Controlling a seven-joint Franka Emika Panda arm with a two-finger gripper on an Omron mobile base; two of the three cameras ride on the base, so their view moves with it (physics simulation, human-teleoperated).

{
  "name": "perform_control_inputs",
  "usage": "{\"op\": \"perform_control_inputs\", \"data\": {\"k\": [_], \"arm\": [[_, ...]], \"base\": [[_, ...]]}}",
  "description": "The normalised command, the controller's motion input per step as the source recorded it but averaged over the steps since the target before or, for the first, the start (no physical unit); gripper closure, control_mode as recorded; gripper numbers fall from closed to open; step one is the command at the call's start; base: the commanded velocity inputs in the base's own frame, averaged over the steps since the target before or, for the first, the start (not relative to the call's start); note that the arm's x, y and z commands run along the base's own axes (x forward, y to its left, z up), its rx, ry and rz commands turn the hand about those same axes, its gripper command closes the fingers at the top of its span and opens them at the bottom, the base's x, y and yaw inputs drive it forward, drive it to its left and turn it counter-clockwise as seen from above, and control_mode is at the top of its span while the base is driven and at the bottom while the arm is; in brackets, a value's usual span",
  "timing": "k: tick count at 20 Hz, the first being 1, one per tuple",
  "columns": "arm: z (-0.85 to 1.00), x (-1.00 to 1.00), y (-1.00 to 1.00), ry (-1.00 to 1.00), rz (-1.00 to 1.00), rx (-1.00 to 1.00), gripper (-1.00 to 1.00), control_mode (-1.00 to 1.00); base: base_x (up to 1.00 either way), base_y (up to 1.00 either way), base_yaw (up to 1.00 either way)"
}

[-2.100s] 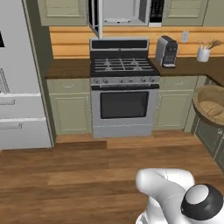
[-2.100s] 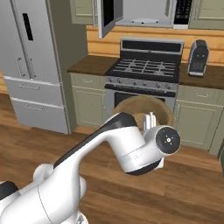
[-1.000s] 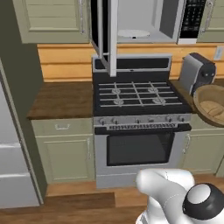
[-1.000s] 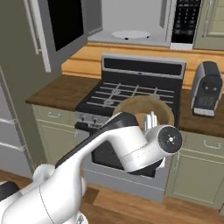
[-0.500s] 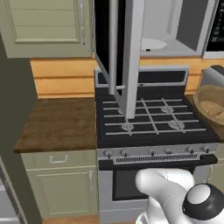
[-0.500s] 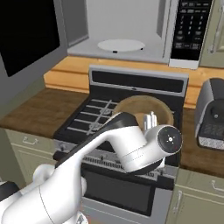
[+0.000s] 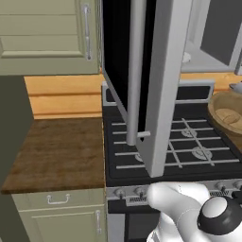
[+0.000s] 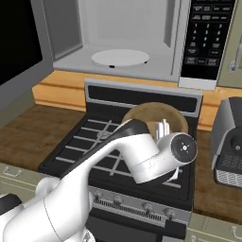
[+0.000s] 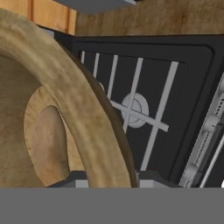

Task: Pick the sweet potato from the sink and place it in the bowl. Then pick the bowl and place it in the microwave. Then close the microwave door and press the start button.

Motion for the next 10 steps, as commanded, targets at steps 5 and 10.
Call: {"op": "perform_control_inputs", "data": {"k": [5,10], "arm": [[0.0,0.0,0.0,0.0,0.0,0.0,1.0,1.0],[0.0,0.0,0.0,0.0,0.0,0.0,1.0,1.0]], "base": [[0.09,0.0,-0.05],[0.05,0.0,-0.29]]}}
